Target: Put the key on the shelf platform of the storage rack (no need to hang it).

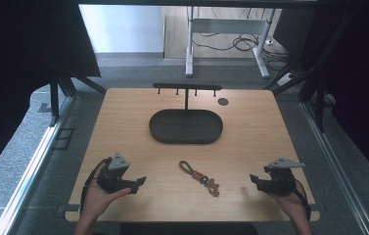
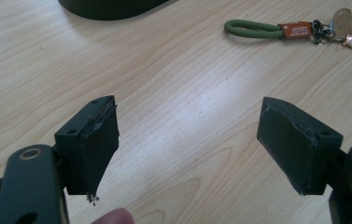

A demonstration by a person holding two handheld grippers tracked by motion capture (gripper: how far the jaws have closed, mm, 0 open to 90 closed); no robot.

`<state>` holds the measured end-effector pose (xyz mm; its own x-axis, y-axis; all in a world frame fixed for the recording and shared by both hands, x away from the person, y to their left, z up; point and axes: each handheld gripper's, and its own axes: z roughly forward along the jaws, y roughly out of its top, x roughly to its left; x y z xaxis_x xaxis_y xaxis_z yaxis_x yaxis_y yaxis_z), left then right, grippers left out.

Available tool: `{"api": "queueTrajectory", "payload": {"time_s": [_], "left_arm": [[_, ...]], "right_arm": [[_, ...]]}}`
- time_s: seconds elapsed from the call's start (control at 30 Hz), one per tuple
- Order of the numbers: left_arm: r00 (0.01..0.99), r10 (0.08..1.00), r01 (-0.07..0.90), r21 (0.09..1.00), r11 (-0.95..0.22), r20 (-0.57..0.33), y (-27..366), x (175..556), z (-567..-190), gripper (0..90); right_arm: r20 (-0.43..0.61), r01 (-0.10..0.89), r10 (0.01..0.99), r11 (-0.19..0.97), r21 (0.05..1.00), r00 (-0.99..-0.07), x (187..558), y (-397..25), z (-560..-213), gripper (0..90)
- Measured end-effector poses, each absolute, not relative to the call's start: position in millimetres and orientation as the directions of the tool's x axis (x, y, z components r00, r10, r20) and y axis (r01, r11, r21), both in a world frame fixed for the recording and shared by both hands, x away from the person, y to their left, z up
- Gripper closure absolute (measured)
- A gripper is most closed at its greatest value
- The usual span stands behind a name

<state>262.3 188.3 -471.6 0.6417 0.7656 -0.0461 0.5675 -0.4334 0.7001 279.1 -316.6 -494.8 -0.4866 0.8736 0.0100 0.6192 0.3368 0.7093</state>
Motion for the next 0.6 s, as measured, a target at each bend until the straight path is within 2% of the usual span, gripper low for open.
{"api": "queueTrajectory", "payload": {"time_s": [0.2, 0.43, 0.6], "left_arm": [[0.654, 0.754, 0.555, 0.717, -0.421, -0.063, 192, 261, -469, 21.1], [0.681, 0.729, 0.535, 0.729, -0.426, -0.074, 189, 261, -466, 21.1], [0.694, 0.716, 0.529, 0.724, -0.443, -0.069, 182, 263, -466, 21.0]], "right_arm": [[-0.030, 0.637, 0.850, 0.416, 0.649, -0.525, 283, -307, -471, 35.0], [0.001, 0.651, 0.813, 0.466, 0.599, -0.582, 289, -286, -454, 36.8], [-0.011, 0.644, 0.784, 0.518, 0.563, -0.621, 299, -274, -447, 42.1]]}}
